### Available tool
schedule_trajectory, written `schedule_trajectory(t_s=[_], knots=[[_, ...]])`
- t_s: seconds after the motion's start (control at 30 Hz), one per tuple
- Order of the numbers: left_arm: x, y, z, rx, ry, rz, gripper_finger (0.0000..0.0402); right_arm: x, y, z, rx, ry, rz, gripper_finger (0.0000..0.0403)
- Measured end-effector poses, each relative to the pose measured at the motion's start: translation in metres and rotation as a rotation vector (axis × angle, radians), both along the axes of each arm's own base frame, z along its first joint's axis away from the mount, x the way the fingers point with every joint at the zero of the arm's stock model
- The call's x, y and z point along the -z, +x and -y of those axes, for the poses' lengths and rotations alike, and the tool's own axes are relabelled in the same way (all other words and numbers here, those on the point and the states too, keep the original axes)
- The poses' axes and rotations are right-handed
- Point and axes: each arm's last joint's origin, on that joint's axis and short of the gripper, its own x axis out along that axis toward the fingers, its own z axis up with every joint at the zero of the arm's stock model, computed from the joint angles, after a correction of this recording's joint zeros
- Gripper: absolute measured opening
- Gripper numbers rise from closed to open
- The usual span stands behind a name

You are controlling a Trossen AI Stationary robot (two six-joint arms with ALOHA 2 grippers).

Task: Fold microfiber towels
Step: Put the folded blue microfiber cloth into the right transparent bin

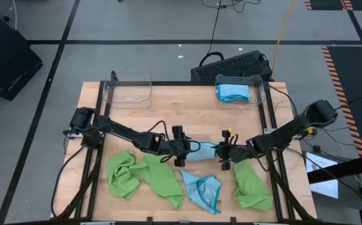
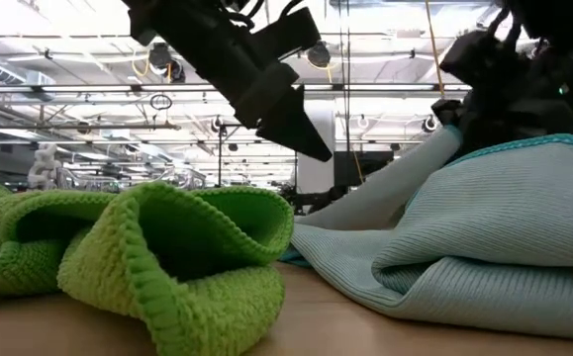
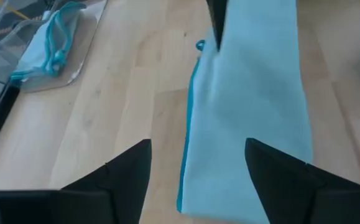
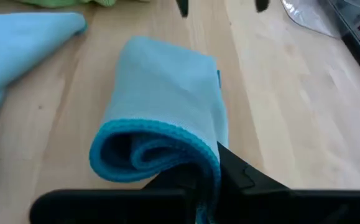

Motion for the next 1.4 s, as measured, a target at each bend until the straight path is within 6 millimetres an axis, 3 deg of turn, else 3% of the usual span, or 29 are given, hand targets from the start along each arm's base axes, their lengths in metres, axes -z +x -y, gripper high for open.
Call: schedule_trajectory(t_s=[0.2,0.33,0.6,0.8,1.0,1.23,1.4], knots=[[-0.002,-0.004,0.019,0.045,-0.012,0.011,0.0245,-0.02,-0.011,0.004,-0.007,-0.007,0.006,0.0015],[-0.002,-0.007,0.026,0.063,-0.007,-0.005,0.0264,-0.037,-0.024,0.01,-0.008,0.003,0.035,0.0015],[0.009,-0.012,0.009,-0.05,0.027,0.029,0.0314,-0.075,-0.052,0.022,0.013,0.067,0.201,0.0015],[0.011,-0.011,0.001,-0.079,-0.032,0.25,0.0307,-0.096,-0.065,0.032,0.145,0.027,0.368,0.0015],[0.006,-0.013,0.001,-0.012,0.078,0.396,0.0299,-0.118,-0.073,0.037,0.187,0.018,0.547,0.0015],[-0.006,-0.01,0.001,0.011,0.179,0.494,0.0357,-0.146,-0.082,0.041,0.192,0.054,0.786,0.0015],[-0.022,-0.009,0.004,0.045,0.303,0.606,0.0395,-0.155,-0.09,0.044,0.212,0.075,0.864,0.0015]])
